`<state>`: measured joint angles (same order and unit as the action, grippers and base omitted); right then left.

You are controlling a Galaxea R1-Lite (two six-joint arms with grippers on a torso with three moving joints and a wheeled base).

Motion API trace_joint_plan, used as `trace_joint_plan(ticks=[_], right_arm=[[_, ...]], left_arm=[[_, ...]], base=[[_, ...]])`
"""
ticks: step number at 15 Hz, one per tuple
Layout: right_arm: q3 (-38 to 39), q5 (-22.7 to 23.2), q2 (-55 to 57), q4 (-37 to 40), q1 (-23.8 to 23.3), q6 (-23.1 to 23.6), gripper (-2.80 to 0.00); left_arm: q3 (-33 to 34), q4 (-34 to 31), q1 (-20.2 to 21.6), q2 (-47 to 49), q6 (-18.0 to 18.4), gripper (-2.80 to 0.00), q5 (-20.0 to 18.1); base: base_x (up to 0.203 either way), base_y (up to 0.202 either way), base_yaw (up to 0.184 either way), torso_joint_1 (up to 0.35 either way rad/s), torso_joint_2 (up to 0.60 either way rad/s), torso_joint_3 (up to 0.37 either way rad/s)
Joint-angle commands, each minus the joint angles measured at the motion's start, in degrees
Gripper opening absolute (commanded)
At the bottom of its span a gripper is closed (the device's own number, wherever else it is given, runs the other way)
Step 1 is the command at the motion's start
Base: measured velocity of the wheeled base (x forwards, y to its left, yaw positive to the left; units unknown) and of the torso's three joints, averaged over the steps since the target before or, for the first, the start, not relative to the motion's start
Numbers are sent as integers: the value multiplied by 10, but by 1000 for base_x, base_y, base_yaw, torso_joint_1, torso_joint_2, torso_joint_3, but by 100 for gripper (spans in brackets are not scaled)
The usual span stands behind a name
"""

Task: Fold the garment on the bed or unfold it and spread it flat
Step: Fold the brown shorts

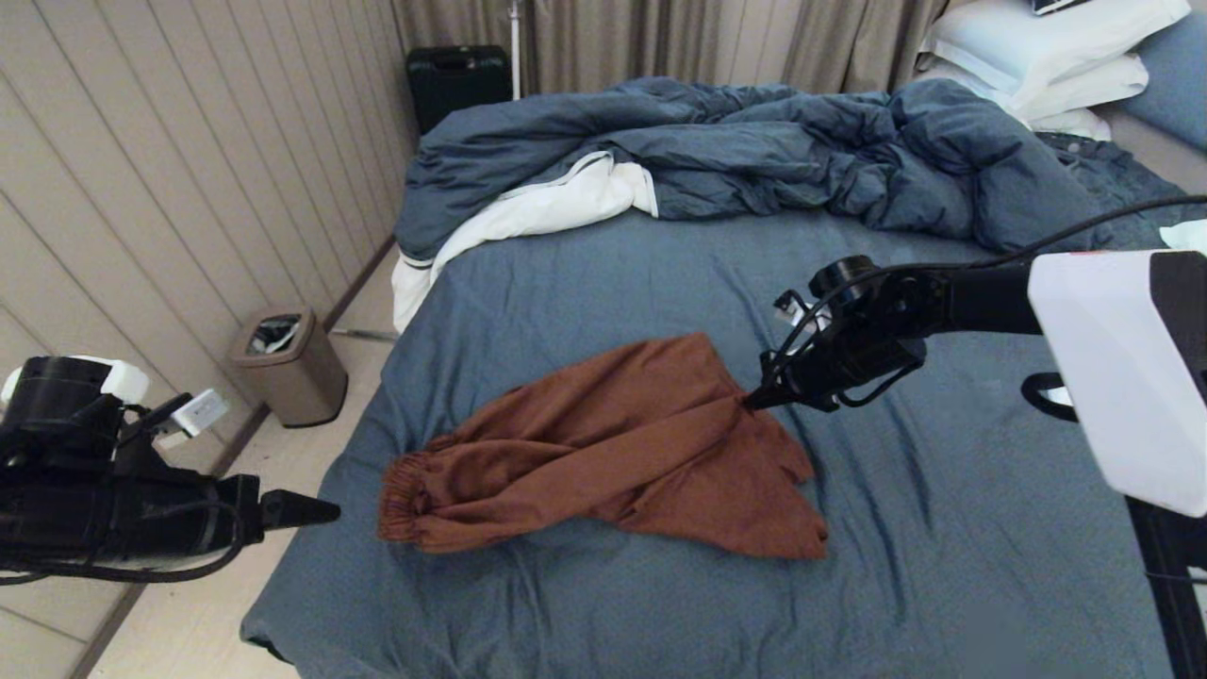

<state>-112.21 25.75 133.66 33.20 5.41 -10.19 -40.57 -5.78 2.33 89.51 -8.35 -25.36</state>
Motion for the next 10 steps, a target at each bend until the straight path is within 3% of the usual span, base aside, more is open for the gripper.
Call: trace_joint_plan(ticks=[1, 6, 10], right_arm=[[1, 1, -5, 5, -6, -1, -280], [0, 1, -3, 2, -8, 0, -280], [0, 2, -5, 0, -5, 3, -280]], left_arm=[[-4, -40, -45, -37, -31, 0, -2], [-51, -82, -173, -15, -94, 0, -4], [-117, -92, -226, 64, -120, 0, 2]], base=[[0, 0, 0, 0, 0, 0], [0, 0, 0, 0, 0, 0], [0, 0, 0, 0, 0, 0]])
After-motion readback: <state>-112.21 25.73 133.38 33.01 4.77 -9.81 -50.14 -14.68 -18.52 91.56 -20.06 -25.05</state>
